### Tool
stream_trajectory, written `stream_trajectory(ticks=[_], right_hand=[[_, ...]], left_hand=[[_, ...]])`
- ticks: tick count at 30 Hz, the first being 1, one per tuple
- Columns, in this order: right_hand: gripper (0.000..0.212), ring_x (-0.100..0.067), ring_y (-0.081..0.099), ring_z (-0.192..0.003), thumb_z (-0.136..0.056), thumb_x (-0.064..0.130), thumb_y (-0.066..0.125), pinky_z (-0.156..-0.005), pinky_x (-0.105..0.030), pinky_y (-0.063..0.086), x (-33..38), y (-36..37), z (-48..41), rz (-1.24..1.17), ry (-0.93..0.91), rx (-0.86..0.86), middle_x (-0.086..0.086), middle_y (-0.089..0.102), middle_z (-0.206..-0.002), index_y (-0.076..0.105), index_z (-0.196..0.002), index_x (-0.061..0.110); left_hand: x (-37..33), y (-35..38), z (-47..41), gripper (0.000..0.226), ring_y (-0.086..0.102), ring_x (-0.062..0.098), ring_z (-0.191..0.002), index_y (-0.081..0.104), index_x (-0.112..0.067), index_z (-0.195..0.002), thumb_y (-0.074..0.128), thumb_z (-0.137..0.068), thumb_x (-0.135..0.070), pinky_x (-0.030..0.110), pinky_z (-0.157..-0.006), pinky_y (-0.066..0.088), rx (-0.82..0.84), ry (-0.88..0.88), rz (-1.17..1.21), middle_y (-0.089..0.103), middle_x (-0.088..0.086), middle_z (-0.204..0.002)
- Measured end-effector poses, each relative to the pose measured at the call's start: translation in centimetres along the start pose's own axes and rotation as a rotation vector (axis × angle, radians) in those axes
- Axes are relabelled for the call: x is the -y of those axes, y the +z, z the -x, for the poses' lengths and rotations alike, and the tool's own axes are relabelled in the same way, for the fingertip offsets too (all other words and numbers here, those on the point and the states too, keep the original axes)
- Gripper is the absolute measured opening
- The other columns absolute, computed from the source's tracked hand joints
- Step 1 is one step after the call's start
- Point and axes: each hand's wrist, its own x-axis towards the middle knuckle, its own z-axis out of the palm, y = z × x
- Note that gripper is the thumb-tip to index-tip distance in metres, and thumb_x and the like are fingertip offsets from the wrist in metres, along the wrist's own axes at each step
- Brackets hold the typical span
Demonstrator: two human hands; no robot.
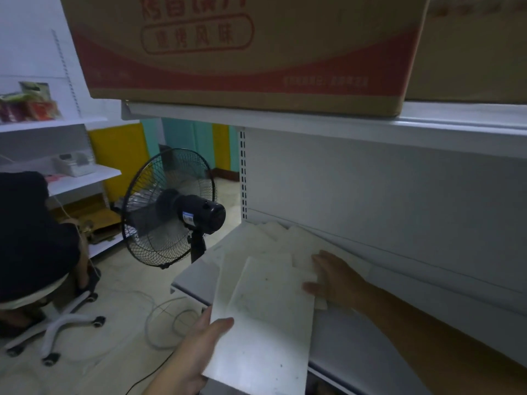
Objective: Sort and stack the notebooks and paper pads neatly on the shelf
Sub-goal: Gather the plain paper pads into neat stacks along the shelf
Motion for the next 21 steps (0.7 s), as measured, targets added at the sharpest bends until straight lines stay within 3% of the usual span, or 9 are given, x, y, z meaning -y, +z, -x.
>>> stream_trajectory(ticks=[4, 6, 8, 10, 11, 13, 17, 19, 21], right_hand=[[0.117, -0.003, 0.001, -0.141, -0.056, 0.084, 0.049, -0.116, -0.021, 0.007, -2.9, -0.6, 1.6, 0.052, -0.137, 0.016, 0.019, -0.002, -0.146, 0.01, -0.149, 0.026], [0.11, 0.0, 0.005, -0.14, -0.059, 0.085, 0.051, -0.113, -0.017, 0.007, -4.2, -0.4, 1.9, 0.019, -0.111, -0.018, 0.021, 0.005, -0.145, 0.017, -0.148, 0.029], [0.081, -0.005, 0.015, -0.142, -0.079, 0.053, 0.065, -0.112, -0.015, 0.01, -4.9, -0.1, 1.9, -0.008, -0.121, -0.112, 0.02, 0.013, -0.143, 0.028, -0.146, 0.025], [0.058, -0.012, 0.03, -0.14, -0.09, 0.033, 0.059, -0.112, -0.019, 0.02, -4.6, -0.5, 2.4, 0.12, -0.156, -0.189, 0.012, 0.027, -0.147, 0.038, -0.142, 0.019], [0.049, -0.018, 0.042, -0.133, -0.091, 0.029, 0.053, -0.109, -0.024, 0.029, -4.2, -1.0, 2.6, 0.162, -0.163, -0.279, 0.002, 0.041, -0.145, 0.047, -0.137, 0.016], [0.049, -0.03, 0.062, -0.109, -0.08, 0.029, 0.041, -0.093, -0.035, 0.046, -2.7, -2.4, 3.4, 0.158, -0.15, -0.54, -0.014, 0.065, -0.12, 0.065, -0.119, 0.01], [0.045, -0.034, 0.066, -0.082, -0.075, 0.023, 0.038, -0.072, -0.034, 0.048, -0.4, -6.2, 4.4, 0.106, -0.076, -0.889, -0.018, 0.071, -0.093, 0.07, -0.102, 0.005], [0.036, -0.025, 0.062, -0.068, -0.077, 0.015, 0.042, -0.061, -0.022, 0.041, 0.9, -8.3, 5.6, -0.047, -0.138, -1.04, -0.017, 0.069, -0.081, 0.069, -0.095, 0.0], [0.03, -0.001, 0.055, -0.064, -0.078, 0.008, 0.044, -0.058, -0.007, 0.037, 2.2, -9.1, 6.4, -0.26, -0.251, -1.038, -0.001, 0.066, -0.074, 0.069, -0.092, 0.001]], left_hand=[[0.0, -0.2, -0.3, 0.025, 0.067, 0.029, -0.091, 0.061, -0.019, -0.109, 0.047, -0.094, -0.004, 0.037, -0.072, 0.051, -0.002, -0.011, -0.006, 0.074, 0.008, -0.095], [0.0, -0.3, -0.4, 0.022, 0.067, 0.029, -0.089, 0.061, -0.02, -0.105, 0.047, -0.095, -0.007, 0.036, -0.069, 0.051, -0.022, -0.025, 0.004, 0.073, 0.008, -0.094], [-0.2, -0.2, -0.4, 0.021, 0.068, 0.029, -0.088, 0.061, -0.021, -0.107, 0.046, -0.096, -0.01, 0.035, -0.065, 0.052, -0.024, -0.03, 0.008, 0.073, 0.008, -0.094], [-0.4, -0.1, -0.3, 0.019, 0.068, 0.029, -0.089, 0.06, -0.02, -0.108, 0.047, -0.096, -0.013, 0.035, -0.066, 0.052, 0.003, -0.033, -0.007, 0.074, 0.007, -0.093], [-0.7, -0.1, -0.1, 0.018, 0.068, 0.028, -0.089, 0.06, -0.02, -0.106, 0.048, -0.095, -0.012, 0.034, -0.066, 0.053, 0.026, -0.031, -0.023, 0.075, 0.005, -0.091], [-1.3, 0.0, 0.1, 0.02, 0.068, 0.028, -0.09, 0.059, -0.02, -0.107, 0.052, -0.093, -0.008, 0.034, -0.068, 0.054, 0.073, -0.024, -0.074, 0.075, 0.005, -0.093], [-2.0, 0.1, 0.2, 0.033, 0.067, 0.027, -0.092, 0.053, -0.019, -0.12, 0.052, -0.091, -0.004, 0.032, -0.066, 0.054, 0.096, -0.036, -0.137, 0.07, 0.009, -0.104], [-2.0, 0.1, 0.2, 0.035, 0.066, 0.027, -0.094, 0.051, -0.02, -0.125, 0.051, -0.092, -0.008, 0.032, -0.067, 0.053, 0.111, -0.059, -0.141, 0.069, 0.008, -0.107], [-2.0, 0.3, 0.0, 0.035, 0.066, 0.028, -0.095, 0.051, -0.02, -0.126, 0.05, -0.093, -0.009, 0.031, -0.066, 0.053, 0.124, -0.074, -0.126, 0.069, 0.009, -0.108]])
